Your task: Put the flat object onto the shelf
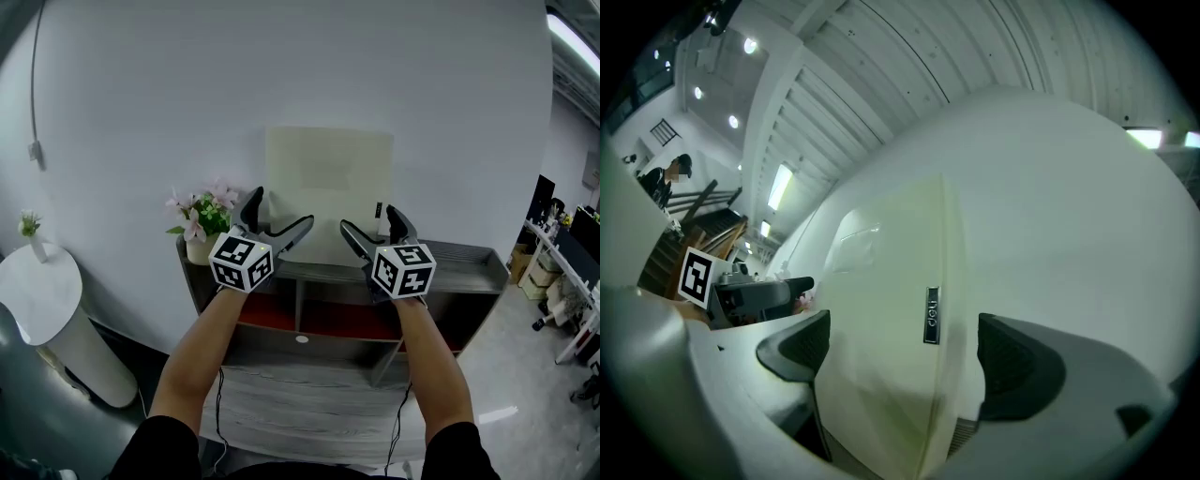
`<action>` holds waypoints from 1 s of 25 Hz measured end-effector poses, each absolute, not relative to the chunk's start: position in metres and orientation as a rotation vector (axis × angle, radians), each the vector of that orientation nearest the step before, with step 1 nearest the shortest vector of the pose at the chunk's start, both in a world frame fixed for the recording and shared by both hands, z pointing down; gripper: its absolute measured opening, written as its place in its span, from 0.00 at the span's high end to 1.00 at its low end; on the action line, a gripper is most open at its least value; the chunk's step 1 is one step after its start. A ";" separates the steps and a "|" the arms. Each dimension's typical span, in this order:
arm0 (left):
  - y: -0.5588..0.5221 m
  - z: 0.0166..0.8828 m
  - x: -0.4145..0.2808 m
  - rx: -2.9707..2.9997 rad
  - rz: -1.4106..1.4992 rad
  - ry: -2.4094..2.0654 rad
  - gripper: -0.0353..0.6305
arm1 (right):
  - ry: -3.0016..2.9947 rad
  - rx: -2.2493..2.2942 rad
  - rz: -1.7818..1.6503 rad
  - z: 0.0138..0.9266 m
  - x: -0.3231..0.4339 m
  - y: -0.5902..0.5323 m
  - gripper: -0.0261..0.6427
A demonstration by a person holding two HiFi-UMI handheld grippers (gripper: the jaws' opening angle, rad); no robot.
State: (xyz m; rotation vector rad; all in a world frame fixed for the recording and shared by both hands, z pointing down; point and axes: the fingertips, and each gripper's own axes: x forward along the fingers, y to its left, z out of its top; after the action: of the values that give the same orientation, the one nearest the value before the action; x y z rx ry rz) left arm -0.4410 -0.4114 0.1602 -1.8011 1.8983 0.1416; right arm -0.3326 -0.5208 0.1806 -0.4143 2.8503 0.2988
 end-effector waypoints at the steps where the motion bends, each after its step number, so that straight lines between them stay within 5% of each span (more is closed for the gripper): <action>1: -0.408 0.158 -0.438 -1.796 0.150 1.890 0.16 | 2.841 -0.408 0.307 0.179 -0.330 -0.517 0.26; 12: -0.368 0.170 -0.381 -1.861 0.199 1.766 0.17 | 2.674 -0.312 0.421 0.158 -0.277 -0.452 0.26; 16: -0.345 0.182 -0.377 -1.791 0.262 1.793 0.50 | 2.661 -0.300 0.475 0.171 -0.260 -0.436 0.27; 17: -0.341 0.186 -0.378 -1.780 0.286 1.809 0.64 | 2.660 -0.304 0.491 0.175 -0.258 -0.433 0.31; 20: -0.331 0.198 -0.386 -1.732 0.339 1.885 0.79 | 2.642 -0.340 0.488 0.188 -0.248 -0.429 0.78; 25: -0.316 0.221 -0.396 -1.729 0.428 1.972 0.94 | 2.628 -0.385 0.433 0.204 -0.235 -0.427 0.91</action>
State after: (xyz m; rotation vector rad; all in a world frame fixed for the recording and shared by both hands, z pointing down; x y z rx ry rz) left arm -0.3959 -0.3161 0.2209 -1.7292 1.9716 0.4279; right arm -0.2354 -0.4265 0.2040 -0.3848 2.6277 0.4329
